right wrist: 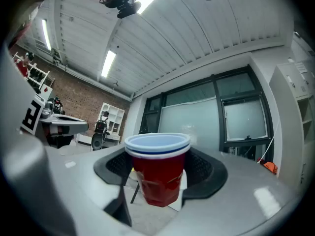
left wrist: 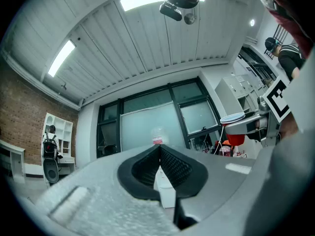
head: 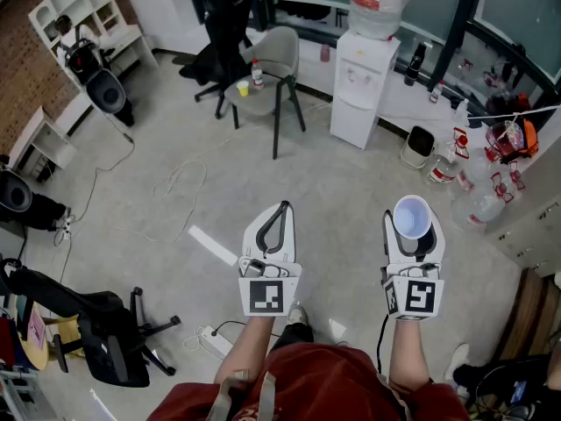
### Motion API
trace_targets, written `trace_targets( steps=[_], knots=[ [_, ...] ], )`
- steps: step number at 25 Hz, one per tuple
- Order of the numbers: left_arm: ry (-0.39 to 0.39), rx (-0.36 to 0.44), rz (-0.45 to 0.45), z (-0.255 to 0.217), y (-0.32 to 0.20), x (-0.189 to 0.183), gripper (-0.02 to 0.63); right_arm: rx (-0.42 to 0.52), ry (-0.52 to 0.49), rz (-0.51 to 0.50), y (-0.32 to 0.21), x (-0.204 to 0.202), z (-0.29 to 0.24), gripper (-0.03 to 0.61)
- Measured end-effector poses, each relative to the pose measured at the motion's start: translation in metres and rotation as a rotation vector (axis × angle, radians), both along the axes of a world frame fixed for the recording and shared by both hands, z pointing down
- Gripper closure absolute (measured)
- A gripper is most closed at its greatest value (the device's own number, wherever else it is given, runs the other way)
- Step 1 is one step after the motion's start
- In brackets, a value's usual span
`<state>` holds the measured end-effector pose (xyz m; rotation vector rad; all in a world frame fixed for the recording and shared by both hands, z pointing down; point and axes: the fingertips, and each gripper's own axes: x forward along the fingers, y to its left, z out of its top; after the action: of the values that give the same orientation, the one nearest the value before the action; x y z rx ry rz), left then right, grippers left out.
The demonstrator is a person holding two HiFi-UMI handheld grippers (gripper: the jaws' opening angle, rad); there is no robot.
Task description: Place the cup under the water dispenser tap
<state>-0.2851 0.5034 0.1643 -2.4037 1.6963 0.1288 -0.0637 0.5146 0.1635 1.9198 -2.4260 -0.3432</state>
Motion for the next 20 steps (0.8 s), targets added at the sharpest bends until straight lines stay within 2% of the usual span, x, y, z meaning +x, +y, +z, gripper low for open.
trace_targets(
  steps=[8, 12, 18, 20],
  knots=[
    [-0.047, 0.013, 0.033, 0.007, -0.044, -0.03, 0.617, -0.008, 0.002, 0.015, -0.038, -0.036, 0.01, 0.281],
    [-0.026, 0.017, 0.044, 0.009, -0.057, -0.04, 0.617, -0.012, -0.013, 0.023, -0.05, -0.049, 0.015, 0.279],
    [-0.014, 0.016, 0.057, 0.012, -0.08, -0.036, 0.617, -0.016, -0.035, 0.036, -0.072, -0.043, 0.02, 0.279],
    [-0.032, 0.009, 0.062, 0.017, -0.092, -0.031, 0.617, -0.018, -0.048, 0.039, -0.085, -0.037, 0.026, 0.279]
  ],
)
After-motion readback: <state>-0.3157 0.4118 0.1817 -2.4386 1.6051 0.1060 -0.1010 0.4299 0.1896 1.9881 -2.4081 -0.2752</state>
